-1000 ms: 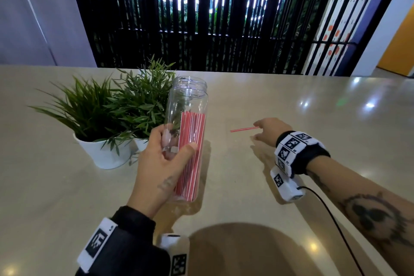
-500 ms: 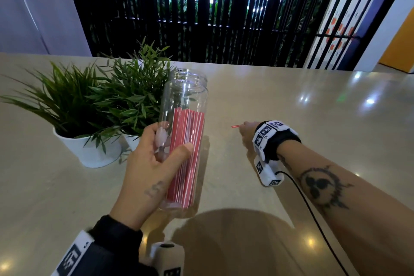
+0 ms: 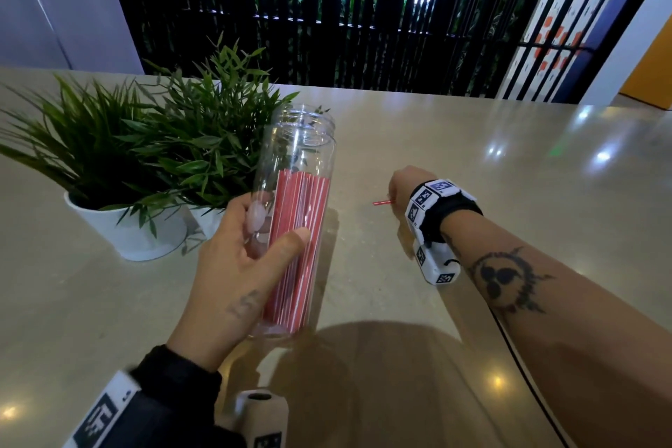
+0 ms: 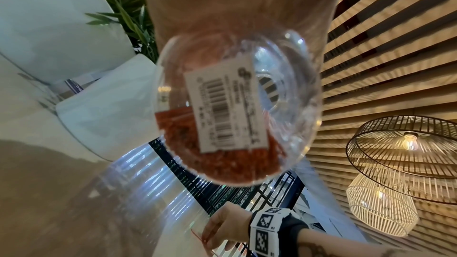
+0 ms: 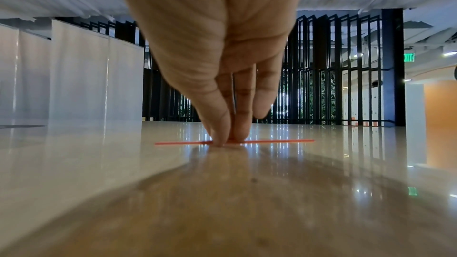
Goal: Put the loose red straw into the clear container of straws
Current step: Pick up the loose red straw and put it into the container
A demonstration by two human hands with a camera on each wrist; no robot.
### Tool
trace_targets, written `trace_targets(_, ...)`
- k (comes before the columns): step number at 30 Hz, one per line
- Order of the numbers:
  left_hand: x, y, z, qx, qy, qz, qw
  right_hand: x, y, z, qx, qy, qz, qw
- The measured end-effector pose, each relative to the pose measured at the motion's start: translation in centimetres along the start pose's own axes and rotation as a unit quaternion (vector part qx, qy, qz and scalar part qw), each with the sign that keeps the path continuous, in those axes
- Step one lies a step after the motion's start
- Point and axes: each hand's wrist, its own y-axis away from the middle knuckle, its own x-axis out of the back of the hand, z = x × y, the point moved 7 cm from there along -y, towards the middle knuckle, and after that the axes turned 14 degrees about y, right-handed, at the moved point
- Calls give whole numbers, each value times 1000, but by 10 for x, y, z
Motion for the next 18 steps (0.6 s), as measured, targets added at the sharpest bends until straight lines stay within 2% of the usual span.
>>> trace_targets(5, -1, -1, -1, 0, 7, -10, 1000, -8, -14, 4, 0, -22, -34, 999)
trace_targets(8, -2, -1, -4, 8, 22, -15, 1000, -56, -97, 31, -10, -27, -56, 998)
trace_targets(10, -3, -1, -5, 9, 25, -18, 999, -82, -128, 38, -10, -32, -71, 997)
trace_targets(12, -4, -1, -5, 8, 30, -16, 999, -69, -93, 28, -1, -32, -75, 997)
trace_targets(14, -4, -2, -6, 9, 36, -13, 999, -27, -16, 6, 25, -50, -44, 997)
trace_targets(18, -3, -2, -5, 6, 31, -7, 999, 0, 28, -5, 48, -207, -18, 977)
